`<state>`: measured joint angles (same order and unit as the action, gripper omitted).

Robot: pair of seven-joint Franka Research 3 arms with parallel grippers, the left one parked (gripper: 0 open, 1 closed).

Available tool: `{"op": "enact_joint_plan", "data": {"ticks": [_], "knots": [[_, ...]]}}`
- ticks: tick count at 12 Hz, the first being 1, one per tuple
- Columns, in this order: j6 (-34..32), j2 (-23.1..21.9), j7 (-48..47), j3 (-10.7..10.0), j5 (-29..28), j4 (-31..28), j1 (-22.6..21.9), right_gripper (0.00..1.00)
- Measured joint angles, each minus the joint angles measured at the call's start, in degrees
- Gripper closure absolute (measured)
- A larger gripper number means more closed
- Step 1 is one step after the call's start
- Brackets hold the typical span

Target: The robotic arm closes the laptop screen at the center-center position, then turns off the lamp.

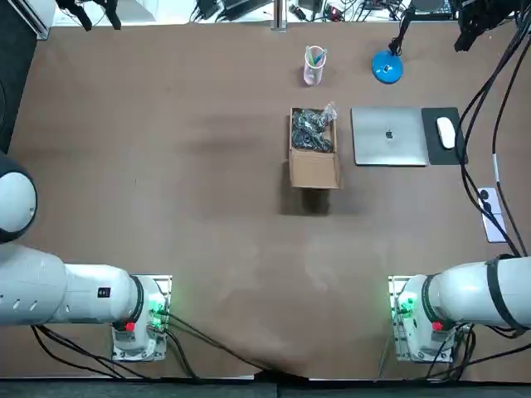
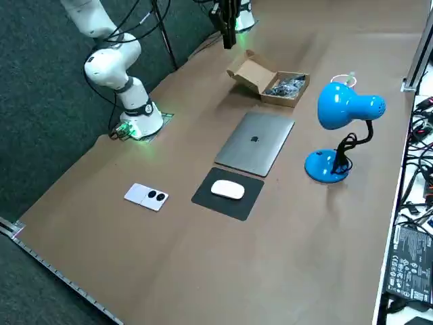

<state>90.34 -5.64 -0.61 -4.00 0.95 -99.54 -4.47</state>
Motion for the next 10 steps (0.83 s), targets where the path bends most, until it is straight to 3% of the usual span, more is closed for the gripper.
{"op": "enact_joint_plan", "data": {"ticks": [1,5,6,9,10], "knots": [[0.0,0.0,-0.2,0.0,0.0,0.0,0.0,0.93],[0.0,0.1,-2.4,0.0,0.0,0.6,0.0,0.48],[0.0,0.2,-2.7,0.0,0.0,0.8,0.0,0.42],[0.0,0.7,-3.0,0.0,0.0,1.1,0.0,0.07],[0.0,0.8,-3.0,0.0,0.0,1.1,0.0,0.0]]}}
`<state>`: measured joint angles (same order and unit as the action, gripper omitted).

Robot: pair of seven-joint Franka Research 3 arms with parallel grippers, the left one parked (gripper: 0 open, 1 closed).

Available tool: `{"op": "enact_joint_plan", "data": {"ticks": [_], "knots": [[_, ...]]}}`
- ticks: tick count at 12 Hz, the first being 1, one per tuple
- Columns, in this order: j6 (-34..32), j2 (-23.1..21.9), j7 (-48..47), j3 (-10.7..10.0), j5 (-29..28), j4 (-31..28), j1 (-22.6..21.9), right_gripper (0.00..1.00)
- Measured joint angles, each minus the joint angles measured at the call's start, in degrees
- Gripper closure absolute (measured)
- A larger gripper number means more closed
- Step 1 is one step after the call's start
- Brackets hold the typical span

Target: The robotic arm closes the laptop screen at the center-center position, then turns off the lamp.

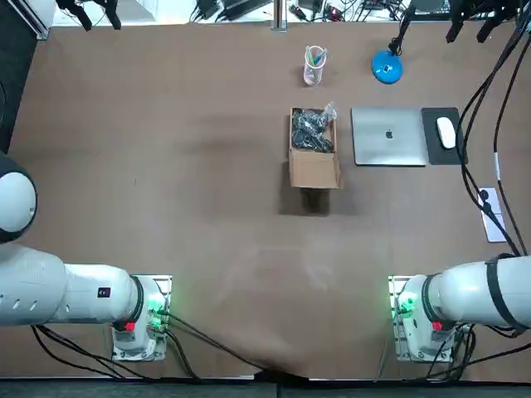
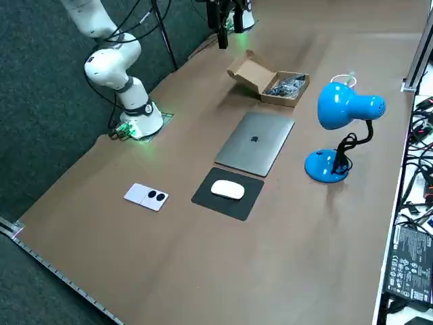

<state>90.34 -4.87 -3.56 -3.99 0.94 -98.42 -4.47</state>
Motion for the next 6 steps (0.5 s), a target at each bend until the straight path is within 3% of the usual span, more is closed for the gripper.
{"op": "enact_joint_plan", "data": {"ticks": [6], "knots": [[0.0,0.2,0.0,0.1,0.0,0.0,0.0,0.0]]}}
